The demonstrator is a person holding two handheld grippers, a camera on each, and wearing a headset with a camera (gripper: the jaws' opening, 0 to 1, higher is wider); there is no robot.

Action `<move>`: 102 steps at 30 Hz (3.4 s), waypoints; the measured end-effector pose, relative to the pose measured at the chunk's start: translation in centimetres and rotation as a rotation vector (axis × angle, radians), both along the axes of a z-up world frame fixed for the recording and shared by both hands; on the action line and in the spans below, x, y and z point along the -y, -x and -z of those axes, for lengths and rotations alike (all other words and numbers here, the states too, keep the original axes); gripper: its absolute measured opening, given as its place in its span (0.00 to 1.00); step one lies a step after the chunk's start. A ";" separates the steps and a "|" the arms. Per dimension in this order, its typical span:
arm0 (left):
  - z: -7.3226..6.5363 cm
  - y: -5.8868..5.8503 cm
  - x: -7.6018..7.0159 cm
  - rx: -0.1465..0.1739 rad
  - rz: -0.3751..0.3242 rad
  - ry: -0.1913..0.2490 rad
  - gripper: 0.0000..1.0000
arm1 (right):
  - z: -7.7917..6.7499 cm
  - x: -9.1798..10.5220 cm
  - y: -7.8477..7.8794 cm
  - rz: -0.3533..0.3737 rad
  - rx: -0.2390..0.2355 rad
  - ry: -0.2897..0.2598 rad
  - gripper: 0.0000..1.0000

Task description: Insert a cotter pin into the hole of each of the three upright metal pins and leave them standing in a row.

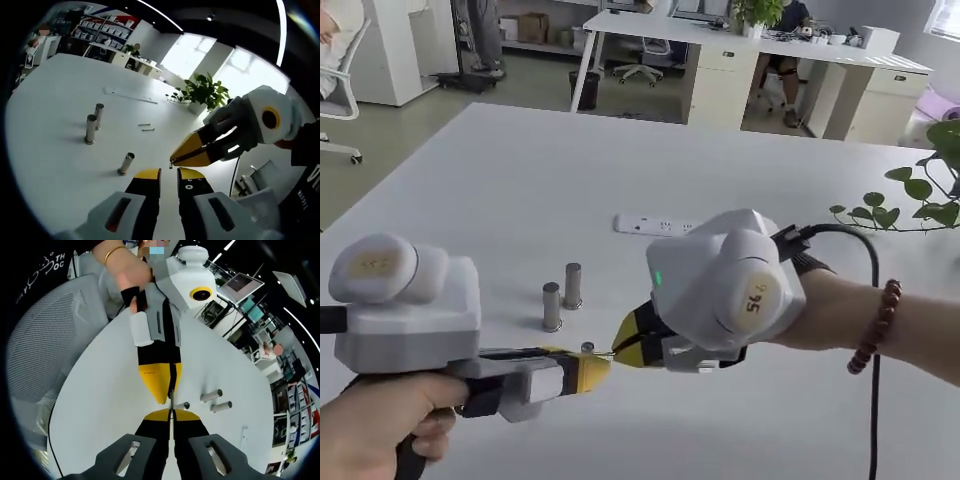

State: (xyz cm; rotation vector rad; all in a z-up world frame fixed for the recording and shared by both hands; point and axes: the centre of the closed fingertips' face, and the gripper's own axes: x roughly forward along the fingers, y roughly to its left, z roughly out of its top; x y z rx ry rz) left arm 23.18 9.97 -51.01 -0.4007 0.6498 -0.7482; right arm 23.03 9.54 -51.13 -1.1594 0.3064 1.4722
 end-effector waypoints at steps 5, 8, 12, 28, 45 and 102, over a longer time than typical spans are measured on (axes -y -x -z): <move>-0.4 0.0 0.3 -0.014 -0.008 0.044 0.07 | -0.1 0.1 0.1 -0.010 0.005 0.007 0.00; -0.6 0.0 0.4 -0.030 -0.018 0.079 0.06 | -0.2 0.1 0.1 -0.012 0.012 0.007 0.00; -0.8 -0.2 0.4 -0.061 -0.047 0.140 0.04 | -0.2 0.1 0.1 -0.015 0.017 0.009 0.00; -0.8 -0.2 -0.1 -0.034 -0.042 0.138 0.00 | -0.1 -0.4 0.3 -0.023 0.026 0.005 0.00; -1.1 -0.5 -0.4 0.031 -0.032 0.104 0.00 | -0.4 -0.7 -0.1 -0.009 0.034 -0.024 0.00; -1.5 4.3 1.9 0.361 0.418 -0.041 0.00 | -0.1 2.0 5.0 0.140 -0.747 -0.241 0.06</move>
